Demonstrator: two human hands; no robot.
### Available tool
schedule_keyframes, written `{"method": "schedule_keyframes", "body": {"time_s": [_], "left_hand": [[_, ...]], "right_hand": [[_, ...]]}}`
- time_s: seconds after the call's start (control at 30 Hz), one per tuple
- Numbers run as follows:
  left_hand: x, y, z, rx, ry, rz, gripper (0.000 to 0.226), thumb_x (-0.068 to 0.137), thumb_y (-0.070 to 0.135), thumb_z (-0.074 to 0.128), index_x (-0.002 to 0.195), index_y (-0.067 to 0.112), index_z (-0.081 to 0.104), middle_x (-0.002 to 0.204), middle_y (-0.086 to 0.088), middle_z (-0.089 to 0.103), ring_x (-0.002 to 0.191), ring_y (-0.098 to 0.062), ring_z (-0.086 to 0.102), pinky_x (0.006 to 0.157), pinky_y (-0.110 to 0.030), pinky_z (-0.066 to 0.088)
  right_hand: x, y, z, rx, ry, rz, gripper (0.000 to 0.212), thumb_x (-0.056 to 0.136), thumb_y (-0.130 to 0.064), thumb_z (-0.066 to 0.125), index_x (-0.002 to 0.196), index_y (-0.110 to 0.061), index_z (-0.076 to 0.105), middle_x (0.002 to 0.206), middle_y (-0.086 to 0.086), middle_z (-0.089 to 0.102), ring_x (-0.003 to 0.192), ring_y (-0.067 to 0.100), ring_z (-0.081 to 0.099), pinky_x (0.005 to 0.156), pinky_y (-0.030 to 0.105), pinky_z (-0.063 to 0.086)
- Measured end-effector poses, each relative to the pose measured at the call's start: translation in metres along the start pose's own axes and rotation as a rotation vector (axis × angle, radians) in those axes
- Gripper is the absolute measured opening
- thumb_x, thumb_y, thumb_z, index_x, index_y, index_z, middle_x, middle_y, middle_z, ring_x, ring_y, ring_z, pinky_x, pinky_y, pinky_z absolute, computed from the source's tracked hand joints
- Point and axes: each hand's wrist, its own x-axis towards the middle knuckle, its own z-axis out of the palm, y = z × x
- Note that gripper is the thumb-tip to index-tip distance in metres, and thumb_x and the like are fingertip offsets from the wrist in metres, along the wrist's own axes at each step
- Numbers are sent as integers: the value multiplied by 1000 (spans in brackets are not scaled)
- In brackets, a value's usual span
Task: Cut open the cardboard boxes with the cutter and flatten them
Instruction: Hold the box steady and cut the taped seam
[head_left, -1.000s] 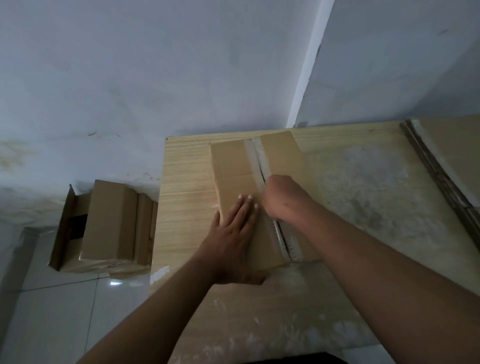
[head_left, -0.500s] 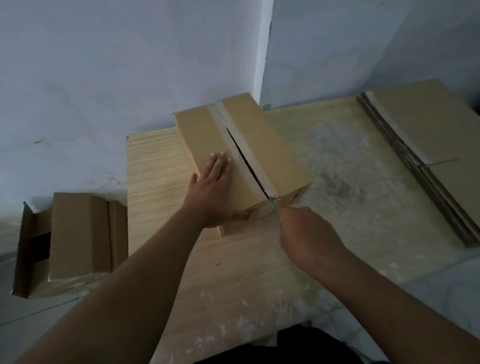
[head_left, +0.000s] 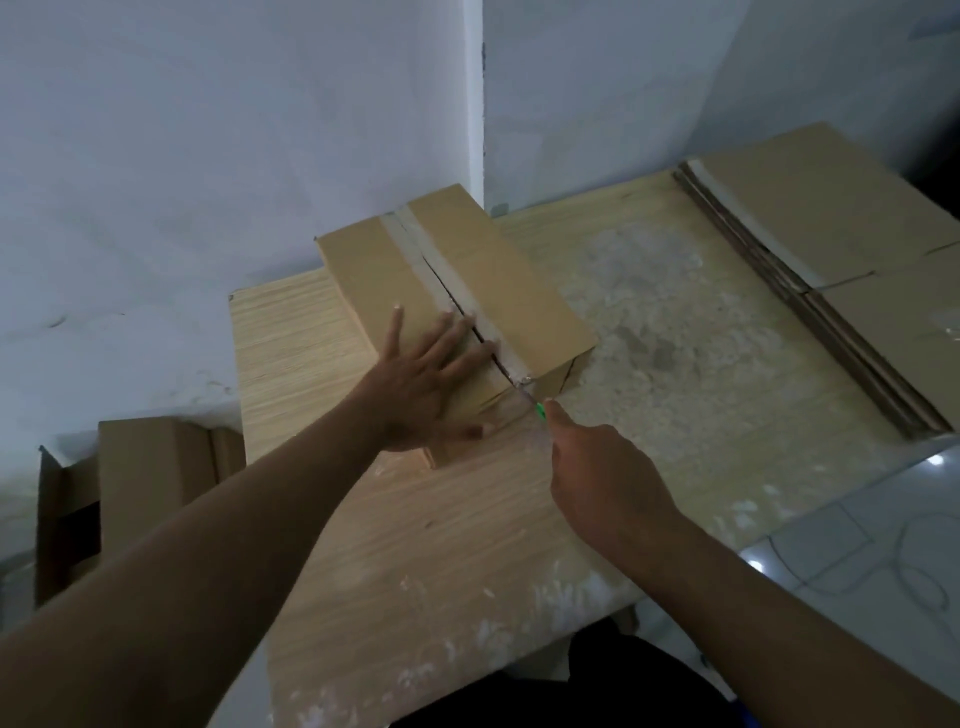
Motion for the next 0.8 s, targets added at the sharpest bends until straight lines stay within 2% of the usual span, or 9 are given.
{"method": "schedule_keyframes", "body": {"time_s": [0.13, 0.3, 0.43, 0.5, 0.53, 0.6, 0.63, 0.67, 0.8], "left_hand": [[17, -10, -10, -4, -116, 93, 93, 86, 88, -2, 162, 35, -14, 173, -3, -8, 159, -19, -8, 122, -67, -7], [45, -21, -50, 199, -169, 241, 116, 73, 101, 29, 160, 25, 23, 168, -4, 24, 156, -20, 23, 123, -65, -9], [68, -19, -77, 253, -323, 249, 114, 65, 97, 53, 153, 29, 31, 167, -5, 30, 154, -19, 28, 123, -64, -8], [74, -18, -83, 228, -386, 210, 107, 64, 90, 65, 148, 31, 34, 167, -6, 30, 152, -21, 35, 125, -60, -5], [75, -16, -85, 222, -402, 199, 106, 64, 88, 68, 147, 31, 35, 167, -6, 30, 151, -21, 36, 125, -59, -5], [77, -14, -87, 222, -421, 185, 104, 64, 85, 71, 146, 30, 38, 167, -6, 31, 150, -22, 37, 125, -58, -4], [78, -13, -88, 225, -428, 178, 103, 63, 84, 72, 145, 30, 40, 166, -5, 32, 150, -22, 38, 125, -57, -3], [79, -12, -89, 233, -434, 171, 102, 63, 83, 74, 144, 30, 41, 166, -5, 34, 149, -21, 38, 125, -57, -2], [82, -7, -94, 276, -463, 142, 104, 61, 82, 76, 145, 28, 44, 167, -6, 31, 150, -21, 37, 126, -56, 1]], "right_hand": [[2, 4, -1, 78, 18, 9, 60, 103, -16, 37, 158, -30, 21, 91, 4, 66, 75, 19, 64, 68, 36, 58], [7, 7, -2, 60, 26, 0, 57, 103, -19, 38, 157, -31, 24, 102, 5, 67, 82, 20, 66, 68, 33, 55], [10, 14, 2, 34, 39, -9, 51, 103, -23, 39, 153, -32, 33, 101, 4, 68, 83, 21, 67, 67, 32, 53], [14, 20, 0, 176, 21, -33, 44, 104, -26, 39, 147, -29, 45, 108, 4, 69, 84, 17, 66, 70, 31, 54], [17, 23, -3, 298, -13, -51, 41, 104, -26, 40, 144, -29, 51, 107, 3, 69, 75, 10, 62, 64, 24, 51], [23, 29, -10, 492, -73, -68, 32, 104, -25, 44, 127, -34, 63, 87, -1, 66, 53, 0, 47, 48, 14, 35], [26, 32, -13, 517, -92, -69, 23, 103, -24, 45, 125, -16, 50, 73, -2, 60, 47, 2, 42, 46, 17, 31], [30, 36, -16, 505, -91, -70, 25, 103, -24, 47, 88, -7, 57, 64, -2, 54, 45, 5, 41, 47, 23, 31], [38, 41, -20, 416, -99, -104, 29, 101, -27, 49, 83, -7, 60, 61, 2, 51, 51, 15, 44, 48, 29, 29]]}}
